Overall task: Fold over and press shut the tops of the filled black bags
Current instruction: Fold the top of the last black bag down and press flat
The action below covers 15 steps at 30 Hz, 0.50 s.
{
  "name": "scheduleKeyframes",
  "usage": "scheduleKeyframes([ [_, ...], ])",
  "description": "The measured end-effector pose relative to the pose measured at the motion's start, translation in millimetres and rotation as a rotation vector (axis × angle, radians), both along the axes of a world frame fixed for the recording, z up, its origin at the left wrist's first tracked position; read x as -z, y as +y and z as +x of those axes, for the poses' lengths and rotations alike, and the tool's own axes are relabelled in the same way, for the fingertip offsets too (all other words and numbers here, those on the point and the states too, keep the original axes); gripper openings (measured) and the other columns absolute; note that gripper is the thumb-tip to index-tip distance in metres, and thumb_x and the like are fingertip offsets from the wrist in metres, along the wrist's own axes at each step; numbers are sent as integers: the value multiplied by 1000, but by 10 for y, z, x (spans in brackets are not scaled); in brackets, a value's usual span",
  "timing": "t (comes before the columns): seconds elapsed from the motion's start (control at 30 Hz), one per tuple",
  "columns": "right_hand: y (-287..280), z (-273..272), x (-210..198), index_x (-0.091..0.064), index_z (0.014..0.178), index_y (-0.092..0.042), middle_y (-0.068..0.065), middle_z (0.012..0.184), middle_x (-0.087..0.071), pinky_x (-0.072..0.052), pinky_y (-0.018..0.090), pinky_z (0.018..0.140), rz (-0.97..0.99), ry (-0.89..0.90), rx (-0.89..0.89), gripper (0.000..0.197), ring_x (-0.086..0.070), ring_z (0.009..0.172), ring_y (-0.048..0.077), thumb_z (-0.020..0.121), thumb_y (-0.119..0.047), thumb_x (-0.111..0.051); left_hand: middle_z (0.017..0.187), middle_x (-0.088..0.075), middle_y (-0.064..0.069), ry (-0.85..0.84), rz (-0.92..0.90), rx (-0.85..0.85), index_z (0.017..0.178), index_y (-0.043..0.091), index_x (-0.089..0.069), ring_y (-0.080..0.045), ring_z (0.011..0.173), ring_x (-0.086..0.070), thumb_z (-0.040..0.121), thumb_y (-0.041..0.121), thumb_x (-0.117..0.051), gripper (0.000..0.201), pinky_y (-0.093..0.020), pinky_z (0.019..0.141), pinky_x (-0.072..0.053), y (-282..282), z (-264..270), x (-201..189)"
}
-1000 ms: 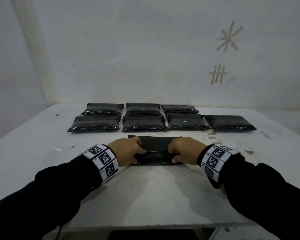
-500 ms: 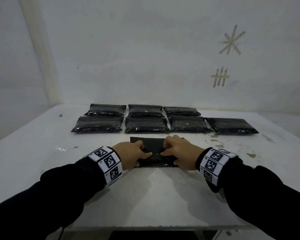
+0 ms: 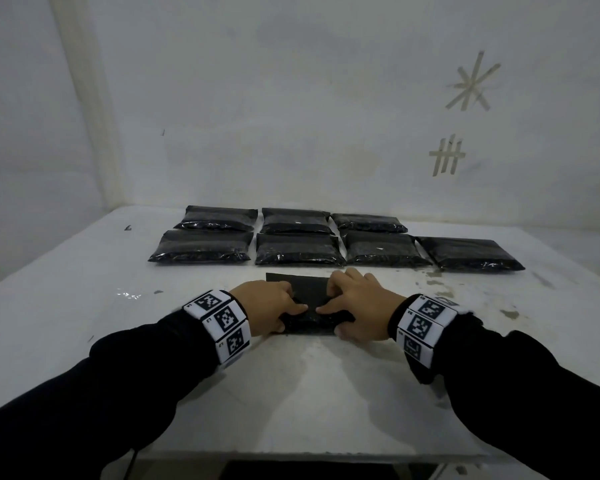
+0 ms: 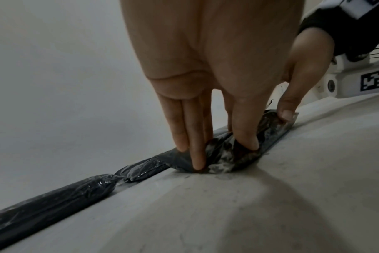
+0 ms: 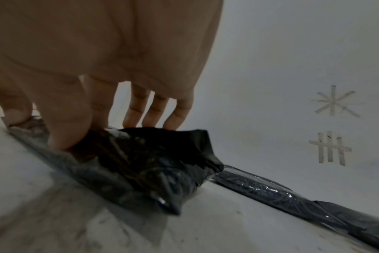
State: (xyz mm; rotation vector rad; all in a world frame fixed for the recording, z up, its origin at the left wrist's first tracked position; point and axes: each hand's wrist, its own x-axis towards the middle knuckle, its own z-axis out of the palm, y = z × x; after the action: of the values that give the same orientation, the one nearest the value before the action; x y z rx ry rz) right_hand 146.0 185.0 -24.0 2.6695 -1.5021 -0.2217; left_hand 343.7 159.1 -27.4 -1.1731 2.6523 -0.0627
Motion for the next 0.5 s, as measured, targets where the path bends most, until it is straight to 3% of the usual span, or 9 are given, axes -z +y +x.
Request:
scheduleKeyframes([
  [0.17, -35, 80, -24, -51, 135, -17, 3, 128, -44, -37, 31, 99, 90, -82, -19, 49, -42, 120, 20, 87, -18, -63, 144, -38, -3, 23, -2, 24, 144, 29, -36, -21, 129, -41, 93, 24, -54, 54, -31, 102, -36, -32, 16, -4],
  [0.37, -55, 94, 7, -44, 140, -21, 5, 123, -46, -36, 27, 93, 90, -68, -28, 56, -45, 116, 21, 87, -11, -61, 133, -45, -4, 143, 24, -24, 144, 26, -36, -22, 119, -49, 88, 27, -62, 61, -31, 96, -40, -32, 42, -32],
  [0.5, -102, 146, 1, -46, 140, -25, 1, 121, -45, -37, 27, 94, 113, -91, -8, 56, -45, 115, 19, 87, -12, -62, 116, -58, -2, 295, 72, -106, 128, 22, -56, -20, 107, -56, 85, 35, -65, 46, -32, 91, -46, -80, 219, -116],
])
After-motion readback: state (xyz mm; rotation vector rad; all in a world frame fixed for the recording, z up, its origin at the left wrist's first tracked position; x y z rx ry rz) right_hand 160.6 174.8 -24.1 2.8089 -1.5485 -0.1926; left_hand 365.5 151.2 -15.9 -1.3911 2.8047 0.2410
